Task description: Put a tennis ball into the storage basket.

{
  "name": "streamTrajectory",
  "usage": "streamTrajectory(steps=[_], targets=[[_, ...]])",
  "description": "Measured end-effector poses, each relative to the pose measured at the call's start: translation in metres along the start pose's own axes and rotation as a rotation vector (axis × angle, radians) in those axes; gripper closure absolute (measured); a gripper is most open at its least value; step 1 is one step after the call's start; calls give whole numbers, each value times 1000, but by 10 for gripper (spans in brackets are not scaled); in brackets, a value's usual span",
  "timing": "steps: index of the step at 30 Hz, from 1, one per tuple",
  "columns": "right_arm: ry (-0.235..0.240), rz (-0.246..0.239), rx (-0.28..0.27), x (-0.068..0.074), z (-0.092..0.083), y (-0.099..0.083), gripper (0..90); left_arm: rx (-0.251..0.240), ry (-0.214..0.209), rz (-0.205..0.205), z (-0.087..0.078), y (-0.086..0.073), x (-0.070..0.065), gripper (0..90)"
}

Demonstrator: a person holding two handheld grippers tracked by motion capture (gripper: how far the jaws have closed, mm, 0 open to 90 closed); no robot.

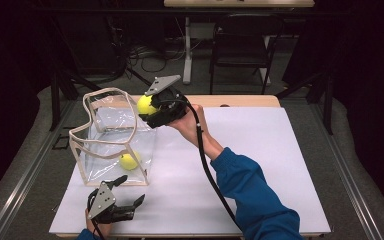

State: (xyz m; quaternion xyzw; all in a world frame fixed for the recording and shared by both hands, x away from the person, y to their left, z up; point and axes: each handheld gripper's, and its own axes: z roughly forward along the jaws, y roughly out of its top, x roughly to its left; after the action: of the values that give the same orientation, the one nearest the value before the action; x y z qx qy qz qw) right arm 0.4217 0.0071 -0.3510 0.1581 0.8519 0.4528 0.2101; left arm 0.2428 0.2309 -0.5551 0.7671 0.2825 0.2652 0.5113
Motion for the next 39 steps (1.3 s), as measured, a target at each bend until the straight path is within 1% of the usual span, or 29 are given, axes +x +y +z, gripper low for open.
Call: streamTrajectory(steps=[10, 14, 25, 39], targets=[[6, -6, -8, 3, 4, 2, 254, 1, -1, 1, 0, 0, 0, 158], [8, -4, -21, 5, 4, 4, 254, 0, -1, -1, 0, 0, 0, 158], [14, -17, -39, 10, 6, 11, 254, -2, -2, -4, 0, 0, 0, 158], [34, -33, -57, 18, 12, 21, 254, -5, -3, -6, 0, 0, 0, 158]])
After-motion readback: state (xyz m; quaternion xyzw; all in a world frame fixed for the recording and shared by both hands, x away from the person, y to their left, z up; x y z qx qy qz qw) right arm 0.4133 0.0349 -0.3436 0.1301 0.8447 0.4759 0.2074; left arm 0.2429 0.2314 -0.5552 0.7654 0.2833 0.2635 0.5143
